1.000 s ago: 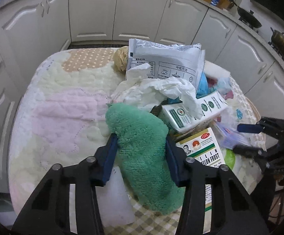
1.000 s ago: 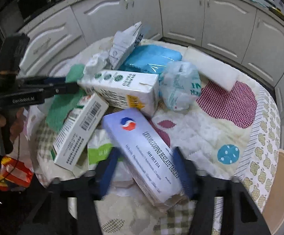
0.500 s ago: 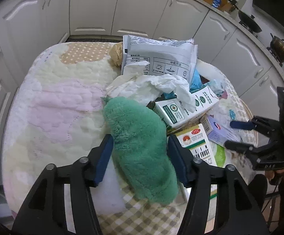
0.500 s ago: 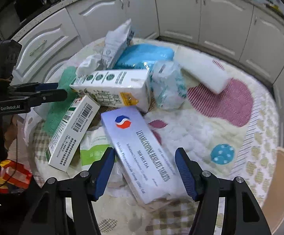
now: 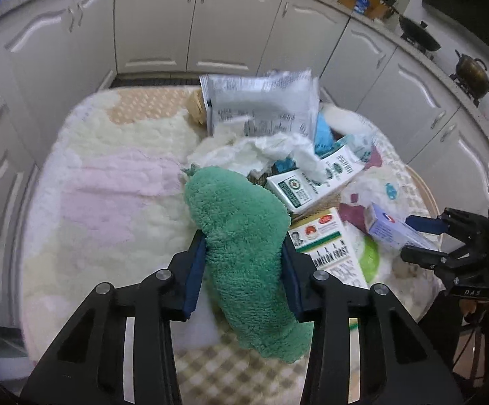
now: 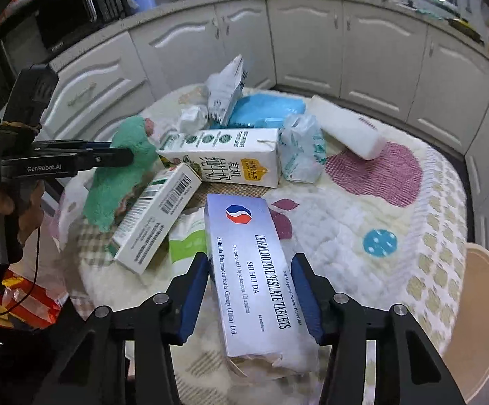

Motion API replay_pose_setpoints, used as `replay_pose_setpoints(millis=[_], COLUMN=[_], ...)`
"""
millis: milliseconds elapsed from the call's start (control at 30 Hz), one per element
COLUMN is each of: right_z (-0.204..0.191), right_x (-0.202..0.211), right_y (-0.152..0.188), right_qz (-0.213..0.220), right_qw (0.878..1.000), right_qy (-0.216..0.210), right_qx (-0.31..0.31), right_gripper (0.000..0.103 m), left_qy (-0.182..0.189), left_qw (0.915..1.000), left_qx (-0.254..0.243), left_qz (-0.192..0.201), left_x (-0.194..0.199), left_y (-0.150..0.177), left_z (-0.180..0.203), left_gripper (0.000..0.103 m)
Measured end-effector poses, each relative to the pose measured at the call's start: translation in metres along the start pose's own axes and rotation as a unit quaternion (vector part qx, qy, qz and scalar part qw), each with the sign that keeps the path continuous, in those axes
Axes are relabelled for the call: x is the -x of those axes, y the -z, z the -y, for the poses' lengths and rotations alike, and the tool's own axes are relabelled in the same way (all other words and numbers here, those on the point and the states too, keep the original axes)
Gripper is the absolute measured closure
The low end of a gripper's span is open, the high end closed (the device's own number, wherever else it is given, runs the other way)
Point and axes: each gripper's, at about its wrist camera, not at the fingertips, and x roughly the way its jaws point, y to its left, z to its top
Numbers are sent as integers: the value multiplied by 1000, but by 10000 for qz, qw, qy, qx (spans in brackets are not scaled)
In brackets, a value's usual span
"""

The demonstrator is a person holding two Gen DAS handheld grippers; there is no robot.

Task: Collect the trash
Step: 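Carry the towel and box over the beige bucket and open both tools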

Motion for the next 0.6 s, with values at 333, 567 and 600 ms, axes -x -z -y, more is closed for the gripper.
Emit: replay_pose_setpoints(millis=[333, 567, 600], right_z=[36, 104, 114], right_x=[52, 79, 83], right_y=[24, 56, 61], right_qz=[405, 364, 358], right_qw=[9959, 9808, 9773], right_qy=[518, 1174, 1288], right_qx=[-621, -1517, -1642], right_gripper=[54, 54, 54], left_qy=[442, 1089, 1153], left_qw=[9966, 9891, 9880], left_qx=[-383, -910, -967], left_qz=[584, 383, 341], left_x=[54, 23, 17], left_y=[-19, -30, -32], left_z=[45, 136, 148], left_gripper=[64, 64, 64])
